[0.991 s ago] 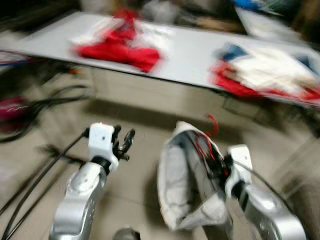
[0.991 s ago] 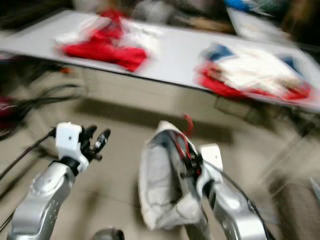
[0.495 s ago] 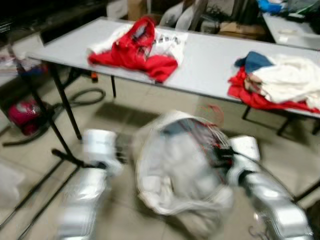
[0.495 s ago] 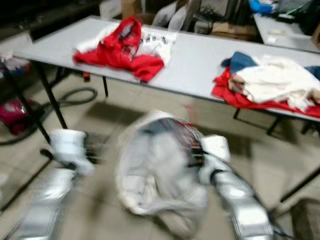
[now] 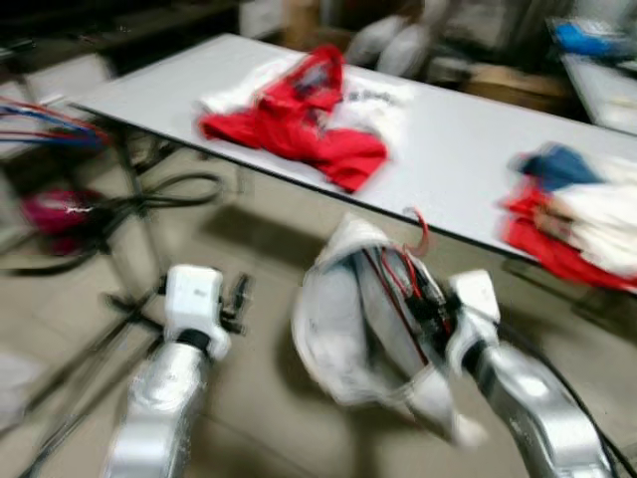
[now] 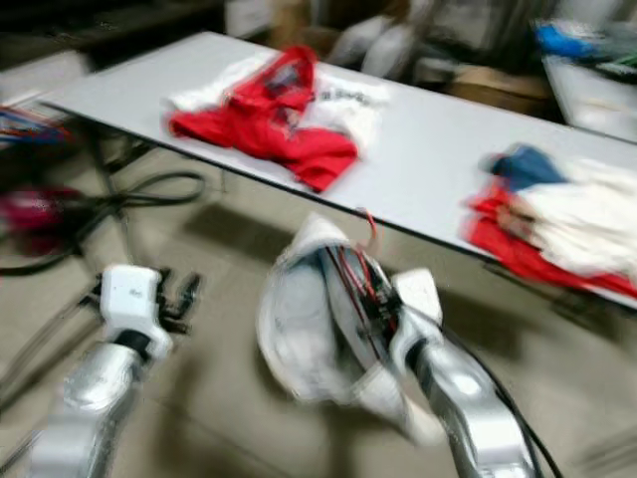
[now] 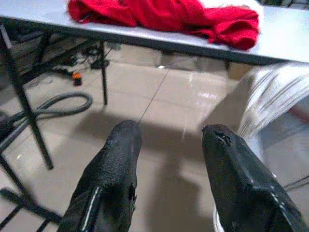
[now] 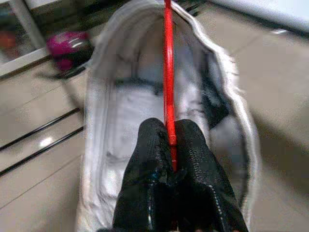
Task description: Hang hanger
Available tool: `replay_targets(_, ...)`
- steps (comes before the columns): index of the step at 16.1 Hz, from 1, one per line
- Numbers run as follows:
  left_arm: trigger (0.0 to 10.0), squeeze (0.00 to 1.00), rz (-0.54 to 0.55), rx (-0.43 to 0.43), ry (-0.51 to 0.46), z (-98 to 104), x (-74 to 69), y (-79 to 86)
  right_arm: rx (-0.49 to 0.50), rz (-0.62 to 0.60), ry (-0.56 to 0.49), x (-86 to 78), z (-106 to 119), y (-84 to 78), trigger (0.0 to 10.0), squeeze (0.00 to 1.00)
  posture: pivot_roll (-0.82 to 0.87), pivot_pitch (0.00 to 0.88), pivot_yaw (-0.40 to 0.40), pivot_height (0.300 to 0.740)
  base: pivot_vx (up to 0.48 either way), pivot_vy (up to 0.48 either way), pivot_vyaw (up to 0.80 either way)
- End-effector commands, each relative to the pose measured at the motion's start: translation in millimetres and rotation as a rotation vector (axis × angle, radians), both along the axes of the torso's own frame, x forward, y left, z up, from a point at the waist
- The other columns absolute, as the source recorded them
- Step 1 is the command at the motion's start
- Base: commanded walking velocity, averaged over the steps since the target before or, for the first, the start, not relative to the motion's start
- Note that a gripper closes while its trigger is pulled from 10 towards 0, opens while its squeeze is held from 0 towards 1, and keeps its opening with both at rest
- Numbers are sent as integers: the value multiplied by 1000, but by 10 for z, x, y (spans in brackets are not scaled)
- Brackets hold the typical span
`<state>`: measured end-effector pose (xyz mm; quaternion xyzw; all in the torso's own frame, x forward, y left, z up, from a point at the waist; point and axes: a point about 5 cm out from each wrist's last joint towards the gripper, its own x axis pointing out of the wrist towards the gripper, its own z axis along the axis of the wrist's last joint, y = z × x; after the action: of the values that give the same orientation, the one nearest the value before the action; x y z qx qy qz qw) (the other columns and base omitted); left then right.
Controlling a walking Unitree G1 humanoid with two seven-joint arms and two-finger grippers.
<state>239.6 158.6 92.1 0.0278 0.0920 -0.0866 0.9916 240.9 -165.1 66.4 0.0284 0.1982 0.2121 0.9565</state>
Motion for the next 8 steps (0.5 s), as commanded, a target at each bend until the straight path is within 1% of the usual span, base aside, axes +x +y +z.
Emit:
replay_targets(1, 10000, 0, 1, 28, 13, -2, -23, 64, 36, 88, -40, 1, 103, 127, 10000, 0, 132, 45, -53, 740, 472, 0, 800)
replay_targets(3, 10000, 0, -20, 45, 23, -16, -70, 45, 36, 155, -27, -66, 78, 132, 10000, 0, 140, 44, -45, 740, 467, 0, 800)
replay_targets(5, 10000, 0, -16, 50, 27, -18, -76, 61, 29, 159, -31, -53, 66, 113, 10000, 0, 146, 40, -44, 740, 461, 0, 800)
replay_targets(8, 10000, 0, -5, 57, 28, -2, -113, 106, 46, 183, -40, -53, 64, 161, 10000, 0, 159, 33, -47, 740, 458, 0, 800)
